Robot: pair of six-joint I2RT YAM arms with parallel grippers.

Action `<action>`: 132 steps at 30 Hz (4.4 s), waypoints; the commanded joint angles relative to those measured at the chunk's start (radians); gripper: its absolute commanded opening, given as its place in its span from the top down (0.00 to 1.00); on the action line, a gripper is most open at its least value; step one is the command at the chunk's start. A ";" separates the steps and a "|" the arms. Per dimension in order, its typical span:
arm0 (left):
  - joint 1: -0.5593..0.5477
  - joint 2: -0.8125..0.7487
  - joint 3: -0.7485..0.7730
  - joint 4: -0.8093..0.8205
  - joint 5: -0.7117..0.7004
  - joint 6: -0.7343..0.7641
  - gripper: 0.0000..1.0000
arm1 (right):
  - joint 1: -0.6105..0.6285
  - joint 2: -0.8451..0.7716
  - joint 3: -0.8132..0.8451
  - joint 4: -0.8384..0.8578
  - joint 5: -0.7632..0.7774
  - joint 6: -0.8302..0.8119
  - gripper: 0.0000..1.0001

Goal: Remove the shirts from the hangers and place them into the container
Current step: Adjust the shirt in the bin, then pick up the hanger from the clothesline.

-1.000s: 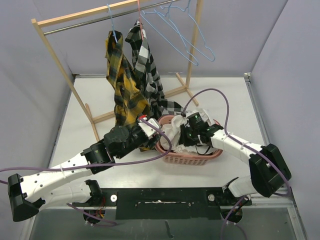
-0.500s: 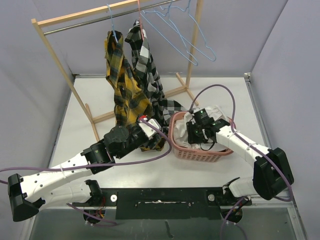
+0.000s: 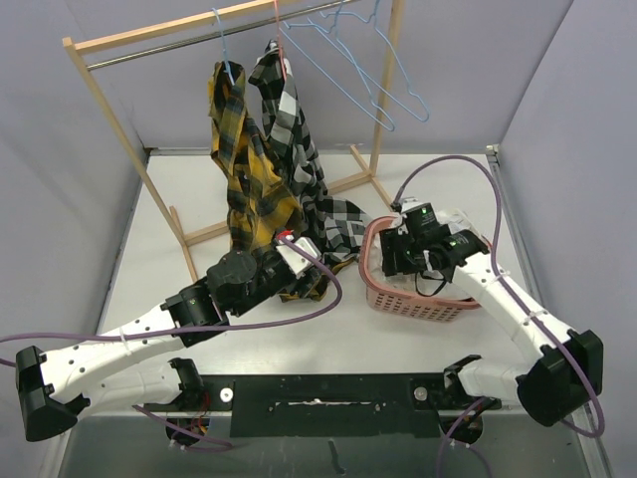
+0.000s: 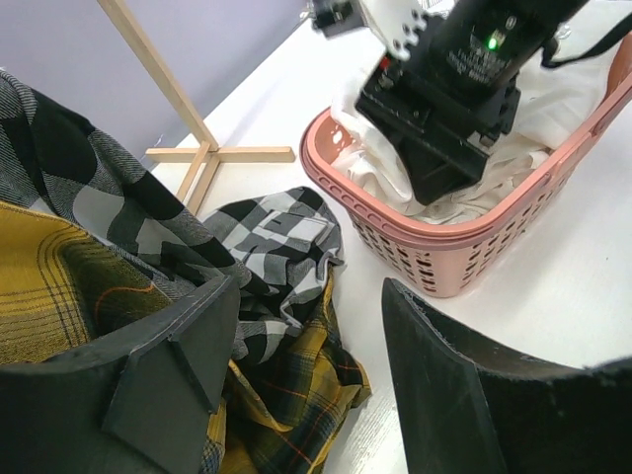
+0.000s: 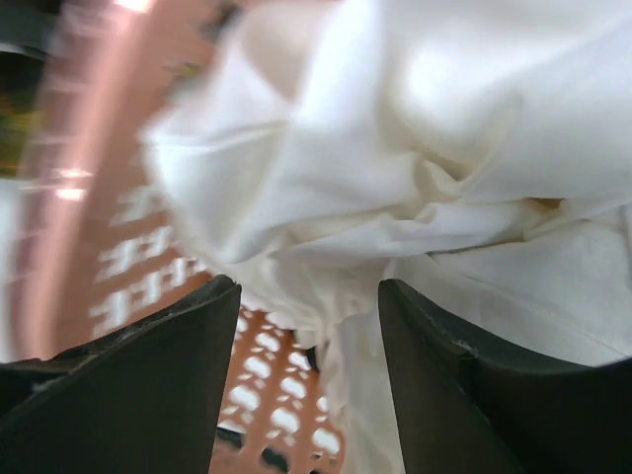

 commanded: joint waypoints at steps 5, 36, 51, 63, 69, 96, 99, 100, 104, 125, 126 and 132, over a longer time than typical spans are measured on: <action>-0.013 -0.029 0.006 0.052 0.001 0.000 0.41 | 0.172 -0.070 0.271 -0.195 0.133 -0.008 0.40; -0.021 -0.091 -0.020 0.083 -0.106 0.017 0.40 | 0.357 0.478 1.435 -0.083 0.103 -0.369 0.40; -0.022 -0.138 -0.038 0.107 -0.098 0.038 0.40 | 0.237 0.582 1.366 0.019 -0.082 -0.256 0.49; -0.028 -0.143 -0.040 0.108 -0.100 0.045 0.40 | 0.279 0.538 1.318 0.045 -0.043 -0.227 0.47; -0.032 -0.134 -0.040 0.109 -0.099 0.045 0.40 | 0.365 0.458 1.258 0.062 0.062 -0.259 0.43; -0.035 -0.139 -0.044 0.114 -0.115 0.066 0.40 | 0.342 0.548 1.235 0.111 0.158 -0.252 0.48; -0.035 -0.139 -0.044 0.115 -0.114 0.066 0.40 | 0.326 0.539 1.224 0.105 0.186 -0.231 0.72; -0.035 -0.139 -0.044 0.115 -0.114 0.067 0.40 | 0.320 0.532 1.217 0.105 0.200 -0.224 0.81; -0.035 -0.136 -0.043 0.113 -0.113 0.066 0.40 | 0.283 0.481 1.146 0.149 0.224 -0.196 1.00; -0.035 -0.133 -0.055 0.125 -0.085 0.081 0.37 | 0.261 0.320 1.072 0.408 0.219 -0.267 1.00; -0.034 -0.134 -0.056 0.125 -0.084 0.082 0.37 | 0.261 0.310 1.070 0.410 0.220 -0.267 1.00; -0.035 -0.137 -0.059 0.131 -0.075 0.083 0.36 | 0.261 0.223 0.998 0.430 0.226 -0.262 1.00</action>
